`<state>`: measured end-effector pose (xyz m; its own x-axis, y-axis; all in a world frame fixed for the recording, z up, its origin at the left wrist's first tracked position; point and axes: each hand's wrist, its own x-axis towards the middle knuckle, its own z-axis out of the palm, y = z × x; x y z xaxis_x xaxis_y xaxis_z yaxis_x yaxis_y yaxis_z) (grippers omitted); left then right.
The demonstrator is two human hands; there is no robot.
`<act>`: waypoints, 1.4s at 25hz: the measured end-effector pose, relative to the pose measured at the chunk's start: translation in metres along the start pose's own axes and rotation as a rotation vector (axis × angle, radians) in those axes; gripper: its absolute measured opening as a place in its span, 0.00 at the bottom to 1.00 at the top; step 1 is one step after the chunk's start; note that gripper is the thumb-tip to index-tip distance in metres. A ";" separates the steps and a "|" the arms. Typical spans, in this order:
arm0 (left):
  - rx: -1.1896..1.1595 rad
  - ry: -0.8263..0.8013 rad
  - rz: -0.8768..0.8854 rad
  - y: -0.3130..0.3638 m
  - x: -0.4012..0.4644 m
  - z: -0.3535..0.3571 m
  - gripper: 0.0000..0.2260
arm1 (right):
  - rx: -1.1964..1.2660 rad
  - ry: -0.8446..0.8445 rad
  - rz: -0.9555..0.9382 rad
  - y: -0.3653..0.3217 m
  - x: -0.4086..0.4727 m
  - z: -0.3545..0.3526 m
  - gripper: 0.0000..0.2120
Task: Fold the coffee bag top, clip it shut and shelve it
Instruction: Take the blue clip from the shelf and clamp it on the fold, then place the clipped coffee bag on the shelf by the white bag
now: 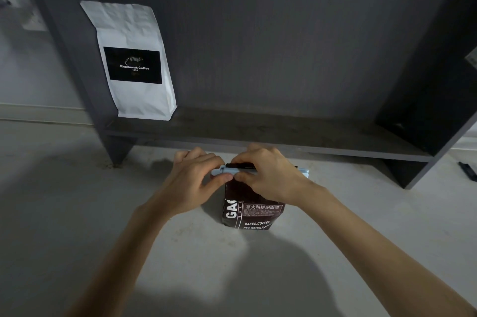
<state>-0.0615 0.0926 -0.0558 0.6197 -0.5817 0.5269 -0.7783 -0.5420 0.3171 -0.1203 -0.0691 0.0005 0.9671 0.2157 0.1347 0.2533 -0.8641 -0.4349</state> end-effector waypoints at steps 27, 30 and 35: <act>-0.531 -0.030 -0.365 0.011 -0.017 0.022 0.13 | 0.391 0.382 0.270 0.060 -0.047 -0.007 0.27; -0.567 -0.080 -0.436 0.010 -0.024 0.032 0.25 | 0.569 0.353 0.362 0.075 -0.058 0.022 0.35; -0.646 -0.224 -0.439 0.007 -0.037 0.052 0.29 | 0.664 0.234 0.397 0.087 -0.060 0.067 0.23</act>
<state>-0.0852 0.0787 -0.1145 0.8343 -0.5422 0.1001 -0.3217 -0.3312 0.8870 -0.1546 -0.1268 -0.1054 0.9766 -0.2146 0.0104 -0.0759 -0.3898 -0.9177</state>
